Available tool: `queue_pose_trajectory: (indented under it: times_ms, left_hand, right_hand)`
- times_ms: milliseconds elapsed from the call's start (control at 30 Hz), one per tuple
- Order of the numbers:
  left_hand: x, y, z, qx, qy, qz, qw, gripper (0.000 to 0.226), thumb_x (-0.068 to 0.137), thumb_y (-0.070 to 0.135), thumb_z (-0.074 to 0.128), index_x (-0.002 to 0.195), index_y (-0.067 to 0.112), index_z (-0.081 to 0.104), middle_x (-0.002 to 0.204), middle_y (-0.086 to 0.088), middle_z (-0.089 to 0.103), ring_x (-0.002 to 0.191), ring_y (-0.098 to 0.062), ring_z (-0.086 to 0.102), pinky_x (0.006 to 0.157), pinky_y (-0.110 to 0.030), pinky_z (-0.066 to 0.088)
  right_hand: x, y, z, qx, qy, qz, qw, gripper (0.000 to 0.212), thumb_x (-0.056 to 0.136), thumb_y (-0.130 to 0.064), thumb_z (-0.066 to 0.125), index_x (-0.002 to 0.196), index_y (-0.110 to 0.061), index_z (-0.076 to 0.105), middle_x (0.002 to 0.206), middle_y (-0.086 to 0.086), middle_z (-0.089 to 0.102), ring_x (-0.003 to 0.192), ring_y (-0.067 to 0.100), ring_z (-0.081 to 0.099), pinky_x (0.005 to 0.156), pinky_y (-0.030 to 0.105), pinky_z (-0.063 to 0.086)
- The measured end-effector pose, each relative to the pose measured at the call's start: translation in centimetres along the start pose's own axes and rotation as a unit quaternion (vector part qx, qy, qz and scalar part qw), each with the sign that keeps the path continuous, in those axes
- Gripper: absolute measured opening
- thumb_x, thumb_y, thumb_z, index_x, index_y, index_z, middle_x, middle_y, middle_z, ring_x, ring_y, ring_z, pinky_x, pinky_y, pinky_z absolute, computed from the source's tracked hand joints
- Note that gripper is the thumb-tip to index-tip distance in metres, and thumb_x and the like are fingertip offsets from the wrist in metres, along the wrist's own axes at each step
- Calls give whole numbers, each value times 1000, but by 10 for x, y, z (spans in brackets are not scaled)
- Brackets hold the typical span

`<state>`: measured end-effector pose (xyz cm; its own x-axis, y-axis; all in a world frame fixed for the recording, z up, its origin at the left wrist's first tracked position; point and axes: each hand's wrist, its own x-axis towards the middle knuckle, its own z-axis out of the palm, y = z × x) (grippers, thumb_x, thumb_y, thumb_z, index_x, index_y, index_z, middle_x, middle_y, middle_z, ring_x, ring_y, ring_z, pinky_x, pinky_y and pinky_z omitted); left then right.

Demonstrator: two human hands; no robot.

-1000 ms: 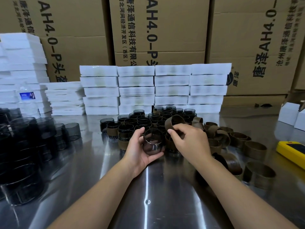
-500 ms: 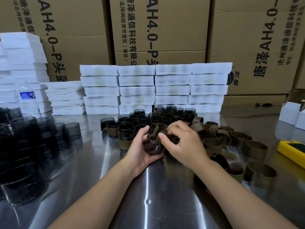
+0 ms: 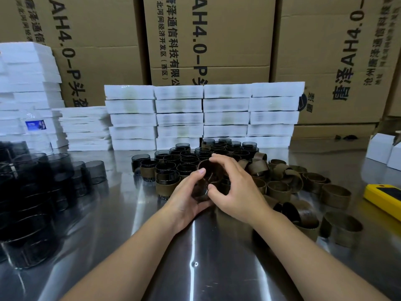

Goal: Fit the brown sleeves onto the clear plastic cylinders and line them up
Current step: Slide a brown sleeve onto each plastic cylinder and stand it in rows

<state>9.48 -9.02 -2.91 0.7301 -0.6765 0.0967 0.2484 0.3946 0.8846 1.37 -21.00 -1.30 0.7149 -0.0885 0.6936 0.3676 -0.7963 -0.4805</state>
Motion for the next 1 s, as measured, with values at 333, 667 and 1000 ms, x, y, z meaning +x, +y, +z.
queue_pose_trajectory:
  times_ms: [333,667,1000]
  left_hand:
    - [4,2,-5,-28,42,57,997,36,65,30,74,96,12,70,100,-16,67,87,-25,69,84,-40,58]
    - [6,-1,-10,-6,35,67,997,39,75,11,70,113,12,61,102,-12,70,98,-32,69,78,-38,58]
    - [5,2,-12,62,56,85,993,48,51,30,78,98,26,74,97,-5,74,93,-26,71,71,-33,56]
  right_hand:
    - [3,5,12,162,-28,183,969,43,89,-45,54,129,-33,44,122,-10,61,101,-9,59,90,11,45]
    - [11,9,10,256,22,255,932,25,92,-11,55,112,-26,52,91,2,71,93,24,68,92,45,51]
    - [11,4,4,263,32,270,926,16,94,-10,54,109,-12,55,95,15,71,88,25,69,88,41,54]
